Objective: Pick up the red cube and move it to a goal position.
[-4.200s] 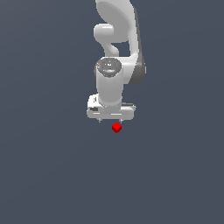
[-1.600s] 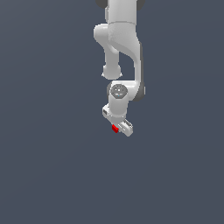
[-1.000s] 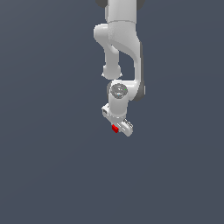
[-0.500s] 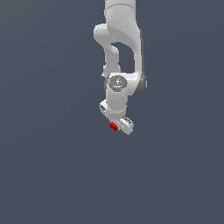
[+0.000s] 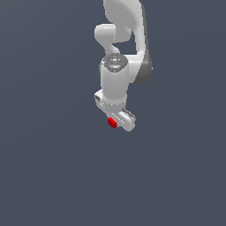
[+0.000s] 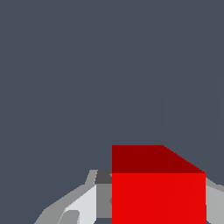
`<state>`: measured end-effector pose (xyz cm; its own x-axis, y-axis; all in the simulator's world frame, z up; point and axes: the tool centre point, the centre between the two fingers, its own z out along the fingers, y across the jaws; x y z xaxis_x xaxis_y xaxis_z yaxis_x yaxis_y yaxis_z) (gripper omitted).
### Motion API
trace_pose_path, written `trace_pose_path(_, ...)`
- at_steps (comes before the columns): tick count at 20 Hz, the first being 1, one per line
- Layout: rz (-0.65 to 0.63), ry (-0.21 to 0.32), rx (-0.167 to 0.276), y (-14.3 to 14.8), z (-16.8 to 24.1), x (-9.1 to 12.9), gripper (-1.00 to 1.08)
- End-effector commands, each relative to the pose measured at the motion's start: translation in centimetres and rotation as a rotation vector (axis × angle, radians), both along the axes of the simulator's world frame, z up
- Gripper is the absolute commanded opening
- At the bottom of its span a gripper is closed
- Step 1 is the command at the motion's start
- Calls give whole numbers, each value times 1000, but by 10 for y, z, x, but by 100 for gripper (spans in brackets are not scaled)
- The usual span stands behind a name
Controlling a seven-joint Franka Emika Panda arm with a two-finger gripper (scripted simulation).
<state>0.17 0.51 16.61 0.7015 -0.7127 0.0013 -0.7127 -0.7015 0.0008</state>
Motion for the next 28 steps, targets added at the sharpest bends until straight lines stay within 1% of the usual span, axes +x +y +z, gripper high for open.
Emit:
trace_pose_path(1, 0, 0, -1, -4, 26, 8, -100)
trace_pose_path(9, 0, 0, -1, -16, 104, 35, -100)
trace_pose_path(14, 0, 0, 0, -21, 145, 49, -100)
trace_pose_path(21, 1, 0, 0, -28, 190, 67, -100)
trace_pose_path(28, 2, 0, 1, -33, 225, 81, -100)
